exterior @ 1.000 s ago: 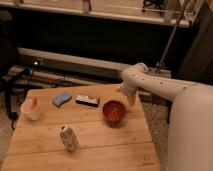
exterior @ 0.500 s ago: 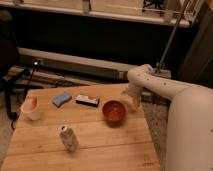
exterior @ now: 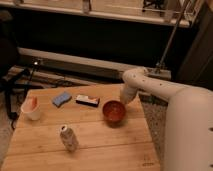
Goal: Push the ceramic bowl across the table
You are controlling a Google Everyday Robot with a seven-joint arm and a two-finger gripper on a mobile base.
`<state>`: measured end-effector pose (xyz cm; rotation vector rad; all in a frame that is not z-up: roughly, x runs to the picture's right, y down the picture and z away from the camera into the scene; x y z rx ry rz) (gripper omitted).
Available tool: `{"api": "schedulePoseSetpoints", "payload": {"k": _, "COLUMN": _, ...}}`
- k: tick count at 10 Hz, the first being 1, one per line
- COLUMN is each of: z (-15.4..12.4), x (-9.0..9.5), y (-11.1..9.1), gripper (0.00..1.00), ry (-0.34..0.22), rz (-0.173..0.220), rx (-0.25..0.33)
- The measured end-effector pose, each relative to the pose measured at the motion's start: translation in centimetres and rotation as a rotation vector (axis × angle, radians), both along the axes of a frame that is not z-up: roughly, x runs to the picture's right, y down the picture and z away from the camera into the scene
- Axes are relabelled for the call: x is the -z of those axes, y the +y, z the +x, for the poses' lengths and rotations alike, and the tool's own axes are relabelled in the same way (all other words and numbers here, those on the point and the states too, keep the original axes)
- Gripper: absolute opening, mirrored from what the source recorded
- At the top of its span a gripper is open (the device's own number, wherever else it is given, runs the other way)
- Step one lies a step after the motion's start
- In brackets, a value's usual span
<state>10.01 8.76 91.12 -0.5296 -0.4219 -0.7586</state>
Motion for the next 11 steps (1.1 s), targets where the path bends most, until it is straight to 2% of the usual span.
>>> {"api": "schedulePoseSetpoints", "payload": {"k": 3, "z": -2.7, "x": 0.5, "y": 0.1, "gripper": 0.26, "ry": -0.081, "rz": -0.014, "rx": 0.018}}
{"api": "schedulePoseSetpoints", "payload": {"k": 6, "z": -5.9, "x": 2.7, "y": 0.2, "gripper": 0.46, "ry": -0.194, "rz": -0.031, "rx": 0.055}}
{"api": "schedulePoseSetpoints", "payload": {"k": 8, "z": -7.0, "x": 4.3, "y": 1.2, "gripper": 0.46, "ry": -0.254, "rz": -0.066, "rx": 0.101}}
{"api": "schedulePoseSetpoints", "payload": {"k": 11, "z": -7.1, "x": 5.4, "y": 2.5, "gripper": 0.46, "ry": -0.284, "rz": -0.11, "rx": 0.137}}
